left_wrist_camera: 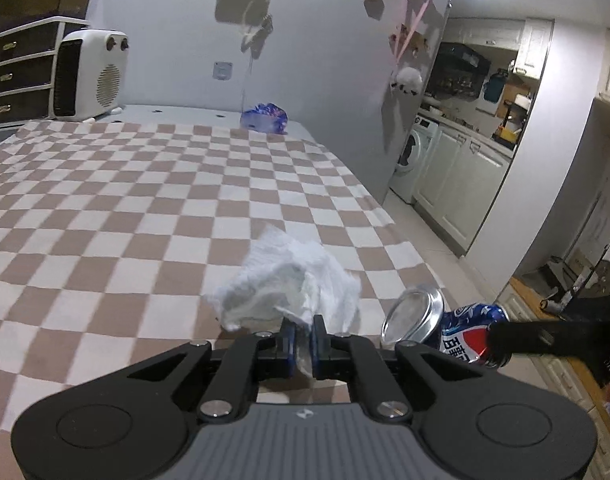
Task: Collect trash
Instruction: 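Hold the tissue in the left tool while the right tool gathers a second Pepsi can, then carry the tissue and Pepsi cans with both tools toward the wastebasket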
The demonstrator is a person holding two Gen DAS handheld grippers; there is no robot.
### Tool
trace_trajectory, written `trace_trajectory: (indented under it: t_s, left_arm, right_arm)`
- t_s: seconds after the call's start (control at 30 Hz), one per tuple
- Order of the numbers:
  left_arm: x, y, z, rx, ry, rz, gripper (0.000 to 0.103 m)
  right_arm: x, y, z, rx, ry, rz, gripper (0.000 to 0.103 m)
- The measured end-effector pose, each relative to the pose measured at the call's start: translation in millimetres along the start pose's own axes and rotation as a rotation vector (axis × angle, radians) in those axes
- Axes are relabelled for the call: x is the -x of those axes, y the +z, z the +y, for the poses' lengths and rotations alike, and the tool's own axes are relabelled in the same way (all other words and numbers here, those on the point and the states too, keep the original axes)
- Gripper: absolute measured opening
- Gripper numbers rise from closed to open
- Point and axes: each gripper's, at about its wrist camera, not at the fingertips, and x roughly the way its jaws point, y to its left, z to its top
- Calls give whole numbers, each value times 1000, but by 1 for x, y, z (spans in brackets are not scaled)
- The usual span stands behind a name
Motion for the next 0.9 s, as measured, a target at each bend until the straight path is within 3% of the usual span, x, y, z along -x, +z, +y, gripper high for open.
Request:
trace_trajectory:
  t_s: [0.13,0.2,0.23,0.3,0.33,0.5,0.67,0.73,0.83,0.9]
  left_arm:
    - [2,-1,5,-7,0,13,7]
    - [-1,-3,6,-17,6,33,15]
    - [-4,-4,7,-19,13,42,24]
    - [-6,-6,10,-9,30,39,72]
    - [-7,-7,11,-10,37,25,77]
    - [-11,-10,8,-36,22,9,81]
    - [-23,-12,-7,-133,65,-42,83]
    - [-31,-13,-10,-157,79,-21,83]
    - [-38,-11,-9,-151,92,11,71]
    - [-37,-11,-8,-144,106,5,44]
  right_arm:
    - [-18,10,19,-120,-99,-7,91]
    - [-28,13,28,-156,-149,-7,92]
    - [-35,15,33,-168,-174,-3,92]
    - [-45,16,43,-168,-232,-8,93]
    - [-50,15,48,-160,-265,-12,94]
    - [-63,13,51,-131,-352,-12,90]
    - [-57,10,40,-64,-262,-15,87]
    - [-52,7,37,-25,-222,-6,86]
    - [-43,4,31,-3,-181,9,84]
    - [-39,3,29,12,-161,20,83]
